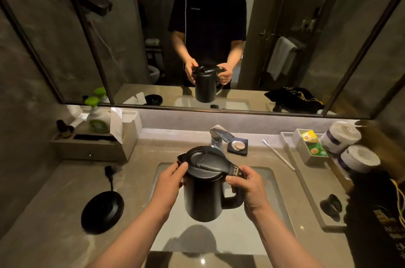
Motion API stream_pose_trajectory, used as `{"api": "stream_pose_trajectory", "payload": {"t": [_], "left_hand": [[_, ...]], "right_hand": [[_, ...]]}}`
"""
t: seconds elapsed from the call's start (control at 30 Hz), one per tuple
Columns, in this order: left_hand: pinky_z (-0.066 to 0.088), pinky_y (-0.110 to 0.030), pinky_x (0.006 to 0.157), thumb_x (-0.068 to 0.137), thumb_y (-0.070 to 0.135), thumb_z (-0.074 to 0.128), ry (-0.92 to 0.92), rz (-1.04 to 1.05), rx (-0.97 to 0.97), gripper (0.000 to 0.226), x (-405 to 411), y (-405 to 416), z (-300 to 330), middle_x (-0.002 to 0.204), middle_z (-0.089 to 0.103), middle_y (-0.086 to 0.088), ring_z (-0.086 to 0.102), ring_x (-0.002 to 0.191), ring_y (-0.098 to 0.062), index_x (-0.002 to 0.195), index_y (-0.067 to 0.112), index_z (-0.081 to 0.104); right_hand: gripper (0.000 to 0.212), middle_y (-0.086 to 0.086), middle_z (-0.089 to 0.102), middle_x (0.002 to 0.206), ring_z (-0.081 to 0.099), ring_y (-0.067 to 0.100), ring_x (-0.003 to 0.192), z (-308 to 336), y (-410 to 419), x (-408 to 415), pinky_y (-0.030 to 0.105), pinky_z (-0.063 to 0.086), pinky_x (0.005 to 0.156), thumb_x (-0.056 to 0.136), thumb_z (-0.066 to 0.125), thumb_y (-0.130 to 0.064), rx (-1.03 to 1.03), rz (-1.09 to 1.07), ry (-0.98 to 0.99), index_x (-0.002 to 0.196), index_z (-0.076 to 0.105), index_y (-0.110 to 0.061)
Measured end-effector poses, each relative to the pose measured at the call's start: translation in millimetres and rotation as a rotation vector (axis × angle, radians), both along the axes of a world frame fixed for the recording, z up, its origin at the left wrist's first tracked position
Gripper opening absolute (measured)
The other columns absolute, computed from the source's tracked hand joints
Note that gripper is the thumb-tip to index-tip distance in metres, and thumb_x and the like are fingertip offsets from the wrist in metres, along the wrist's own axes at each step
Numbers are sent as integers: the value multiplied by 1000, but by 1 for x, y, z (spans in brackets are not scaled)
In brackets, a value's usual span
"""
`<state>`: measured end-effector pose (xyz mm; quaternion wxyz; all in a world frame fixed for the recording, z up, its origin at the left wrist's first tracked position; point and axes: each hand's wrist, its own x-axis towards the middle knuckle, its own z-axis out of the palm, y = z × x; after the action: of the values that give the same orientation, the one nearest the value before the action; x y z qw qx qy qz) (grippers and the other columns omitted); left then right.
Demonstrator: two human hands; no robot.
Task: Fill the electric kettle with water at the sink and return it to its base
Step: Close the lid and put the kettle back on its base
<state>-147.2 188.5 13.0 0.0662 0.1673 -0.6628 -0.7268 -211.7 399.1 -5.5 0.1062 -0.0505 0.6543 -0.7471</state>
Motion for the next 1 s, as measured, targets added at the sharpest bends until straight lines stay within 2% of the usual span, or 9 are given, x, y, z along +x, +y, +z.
{"api": "stream_pose_trajectory", "payload": {"t": [0.13, 0.2, 0.33, 0.47, 0.57, 0.67, 0.77, 0.9, 1.0], "left_hand": [[44, -40, 97, 97, 32, 49, 35, 69, 2, 25, 17, -27, 6, 115, 69, 7, 59, 112, -14, 115, 31, 67], [43, -39, 99, 97, 32, 48, 41, 127, 0, 28, 27, -43, 7, 118, 68, 9, 57, 114, -12, 120, 32, 63], [42, -34, 97, 95, 39, 50, 28, 224, -21, 31, 53, -83, 2, 122, 65, 13, 55, 114, -7, 124, 37, 60], [46, -31, 78, 90, 39, 55, 26, 331, -7, 28, 81, -125, -2, 109, 71, 7, 65, 91, -10, 116, 39, 65], [46, -28, 80, 89, 34, 58, 32, 417, 9, 25, 96, -151, -6, 110, 71, 10, 64, 103, -7, 111, 42, 68], [46, -20, 73, 91, 28, 57, 14, 495, 13, 26, 107, -173, -10, 104, 72, 17, 64, 98, 1, 101, 50, 69], [47, -12, 65, 92, 21, 57, -6, 565, 27, 28, 113, -191, -16, 95, 72, 22, 64, 90, 6, 96, 45, 71], [45, -20, 71, 91, 27, 59, -63, 617, 22, 27, 118, -210, -24, 93, 71, 25, 64, 90, 5, 89, 53, 69], [45, -25, 75, 90, 28, 58, -67, 604, 11, 30, 119, -218, -28, 97, 72, 21, 64, 94, 0, 90, 55, 69]], "right_hand": [[29, 1, 60, 68, 55, 16, 64, 3, -33, 2, 26, 47, 57, 57, 83, -30, 11, 131, 29, 76, 66, -16], [34, 3, 61, 71, 56, 17, 68, 5, -52, 4, 27, 48, 60, 59, 83, -31, 35, 196, 62, 78, 63, -11], [37, -6, 63, 68, 58, 10, 63, 10, -96, 8, 21, 49, 59, 64, 81, -34, 111, 316, 136, 84, 64, -8], [17, -10, 66, 72, 59, 4, 66, 11, -145, 13, 18, 49, 64, 80, 80, -23, 229, 480, 249, 93, 68, -21], [19, -4, 66, 82, 55, -5, 68, 5, -180, 19, 14, 45, 65, 87, 77, -16, 340, 578, 318, 103, 68, -13], [16, -5, 64, 82, 57, -10, 68, 1, -212, 27, 9, 45, 64, 89, 74, -14, 379, 639, 318, 102, 66, -13], [14, -7, 63, 81, 56, -6, 68, -3, -236, 32, 16, 44, 65, 89, 74, -19, 418, 667, 360, 98, 63, -18], [24, 6, 66, 87, 55, 8, 74, -9, -256, 33, 24, 44, 68, 89, 74, -24, 459, 677, 388, 104, 64, -8], [20, -6, 62, 81, 53, -3, 69, -11, -265, 33, 17, 42, 66, 89, 75, -22, 453, 691, 376, 102, 64, -10]]}}
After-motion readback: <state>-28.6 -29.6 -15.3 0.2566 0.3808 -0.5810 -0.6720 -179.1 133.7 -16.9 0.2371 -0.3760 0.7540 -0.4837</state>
